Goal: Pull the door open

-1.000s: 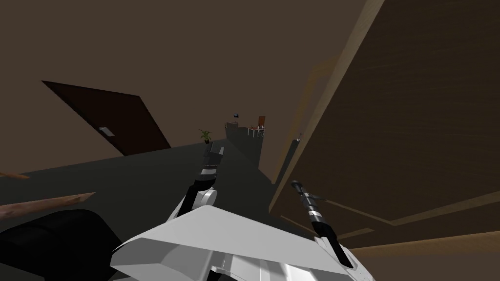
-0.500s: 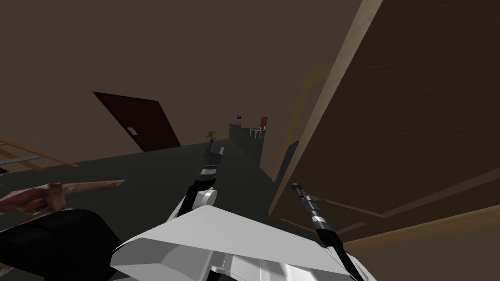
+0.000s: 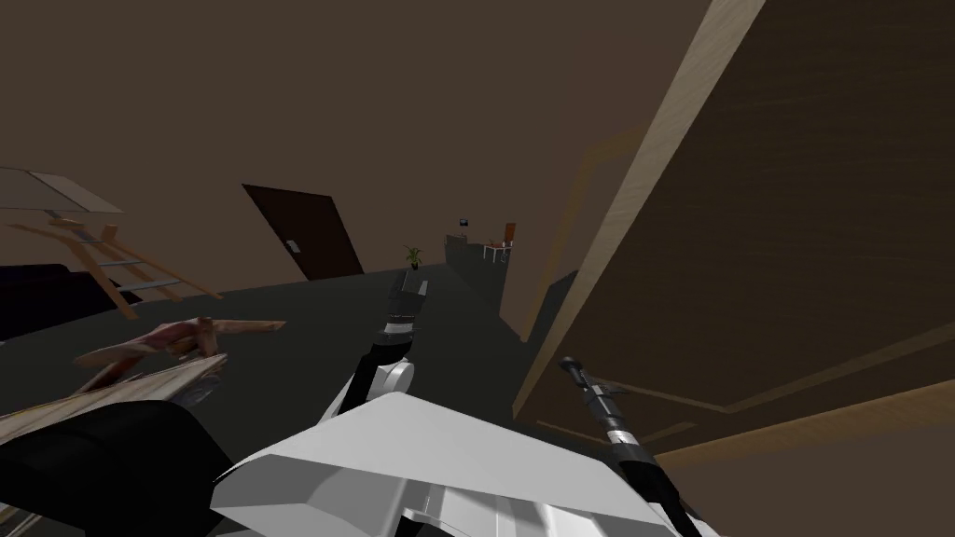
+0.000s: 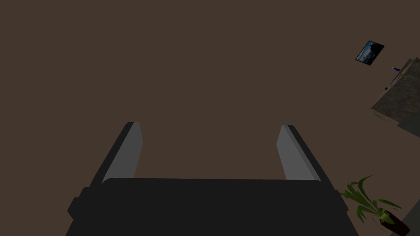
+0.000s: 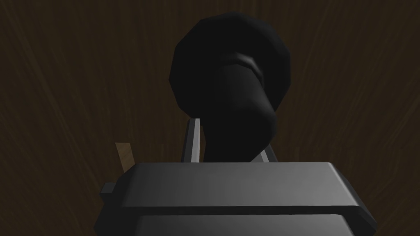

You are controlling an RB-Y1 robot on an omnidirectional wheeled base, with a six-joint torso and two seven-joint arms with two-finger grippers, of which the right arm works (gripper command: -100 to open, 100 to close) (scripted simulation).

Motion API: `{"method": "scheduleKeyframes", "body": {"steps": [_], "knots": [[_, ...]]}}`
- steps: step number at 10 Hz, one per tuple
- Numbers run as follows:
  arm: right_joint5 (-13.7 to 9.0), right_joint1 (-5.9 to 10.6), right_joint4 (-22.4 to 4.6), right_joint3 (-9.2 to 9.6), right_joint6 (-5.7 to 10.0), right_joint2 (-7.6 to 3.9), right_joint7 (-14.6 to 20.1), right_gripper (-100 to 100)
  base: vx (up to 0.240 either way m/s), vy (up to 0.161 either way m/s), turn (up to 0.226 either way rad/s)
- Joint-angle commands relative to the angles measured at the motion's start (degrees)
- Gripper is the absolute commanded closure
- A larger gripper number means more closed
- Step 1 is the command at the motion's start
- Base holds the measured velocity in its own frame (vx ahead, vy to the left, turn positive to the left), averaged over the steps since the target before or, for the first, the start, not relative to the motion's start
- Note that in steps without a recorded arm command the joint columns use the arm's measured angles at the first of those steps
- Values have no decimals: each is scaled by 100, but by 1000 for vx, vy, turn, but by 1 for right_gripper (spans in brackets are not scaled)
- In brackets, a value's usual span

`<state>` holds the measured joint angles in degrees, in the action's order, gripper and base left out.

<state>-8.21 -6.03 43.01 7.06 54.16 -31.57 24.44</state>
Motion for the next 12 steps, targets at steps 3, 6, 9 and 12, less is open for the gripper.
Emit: {"method": "scheduleKeyframes", "body": {"steps": [3, 6, 9, 12], "knots": [[48, -183, -31, 132, 345, -201, 188, 100, -188, -59, 95], [128, -71, 21, 384, 339, -182, 183, 100, -94, -14, -142], [214, 20, 120, 665, 376, -222, 203, 100, -100, -19, -154], [318, 130, 241, 1002, 420, -271, 228, 100, -79, -46, -184]]}}
